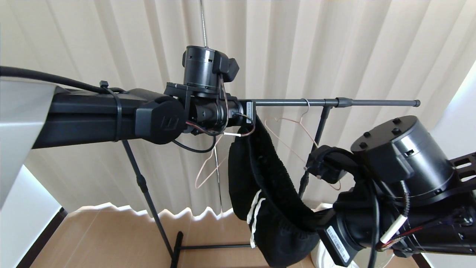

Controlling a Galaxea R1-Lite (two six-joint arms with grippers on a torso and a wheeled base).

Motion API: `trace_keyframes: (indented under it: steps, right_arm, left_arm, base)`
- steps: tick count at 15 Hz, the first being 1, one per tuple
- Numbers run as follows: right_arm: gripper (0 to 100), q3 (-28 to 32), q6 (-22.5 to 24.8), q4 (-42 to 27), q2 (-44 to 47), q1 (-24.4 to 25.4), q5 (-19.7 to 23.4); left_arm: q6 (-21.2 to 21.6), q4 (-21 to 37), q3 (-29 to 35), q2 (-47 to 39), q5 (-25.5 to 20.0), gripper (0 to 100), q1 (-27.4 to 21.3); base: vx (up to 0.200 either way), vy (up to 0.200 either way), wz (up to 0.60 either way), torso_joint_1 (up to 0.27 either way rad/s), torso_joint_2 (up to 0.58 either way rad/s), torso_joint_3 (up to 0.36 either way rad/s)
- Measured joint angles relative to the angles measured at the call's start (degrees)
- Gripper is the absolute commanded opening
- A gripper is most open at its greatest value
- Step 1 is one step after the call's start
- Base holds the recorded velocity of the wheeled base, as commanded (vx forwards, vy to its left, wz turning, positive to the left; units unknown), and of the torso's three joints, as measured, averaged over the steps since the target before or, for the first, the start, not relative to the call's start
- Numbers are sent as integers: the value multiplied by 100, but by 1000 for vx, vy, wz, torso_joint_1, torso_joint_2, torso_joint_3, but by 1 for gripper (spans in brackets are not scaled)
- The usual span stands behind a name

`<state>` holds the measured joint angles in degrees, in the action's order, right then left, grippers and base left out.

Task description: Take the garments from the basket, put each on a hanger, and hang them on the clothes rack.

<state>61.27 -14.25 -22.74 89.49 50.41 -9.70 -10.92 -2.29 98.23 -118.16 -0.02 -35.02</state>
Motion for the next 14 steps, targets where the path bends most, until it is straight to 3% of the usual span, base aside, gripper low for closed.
trace_keyframes:
  steps: [4,9,12,14]
  right_arm:
    - [0,544,-984,216,441,300,18]
    - [0,673,-1024,185,585,364,46]
    - [0,639,-947,139,588,85,-127]
    - [0,656,-844,317,646,-295,-767]
  left_arm:
    - [-238,-27,673,-430,2,0,118]
    - [-380,9,837,-579,-18,0,126]
    - [-366,289,730,-378,-5,0,121]
    - [-196,1140,535,-121,76,0,118]
  base:
    - [0,0,0,0,0,0]
    - [0,0,0,0,0,0]
    - [0,0,0,0,0,0]
    - [0,0,0,0,0,0]
